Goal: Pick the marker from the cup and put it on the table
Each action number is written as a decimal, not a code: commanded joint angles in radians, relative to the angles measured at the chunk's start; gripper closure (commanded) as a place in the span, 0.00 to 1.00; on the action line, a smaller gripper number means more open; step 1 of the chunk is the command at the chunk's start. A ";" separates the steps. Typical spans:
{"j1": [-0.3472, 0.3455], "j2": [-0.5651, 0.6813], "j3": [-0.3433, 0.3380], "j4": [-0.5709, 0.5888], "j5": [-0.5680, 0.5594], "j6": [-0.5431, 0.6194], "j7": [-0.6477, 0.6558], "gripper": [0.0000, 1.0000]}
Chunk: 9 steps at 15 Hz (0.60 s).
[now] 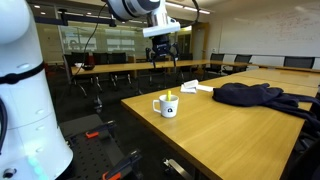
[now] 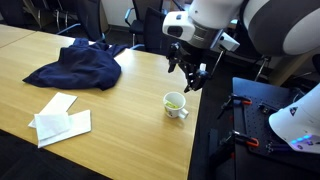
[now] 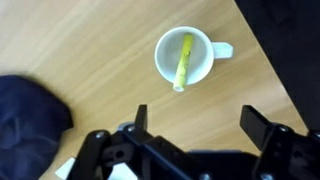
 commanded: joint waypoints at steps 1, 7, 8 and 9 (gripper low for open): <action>0.090 0.042 -0.069 -0.065 0.204 0.202 -0.256 0.00; 0.274 0.087 -0.213 -0.045 0.802 0.137 -0.832 0.00; 0.259 0.097 -0.224 -0.045 0.807 0.123 -0.857 0.00; 0.243 0.115 -0.234 -0.045 0.789 0.118 -0.860 0.00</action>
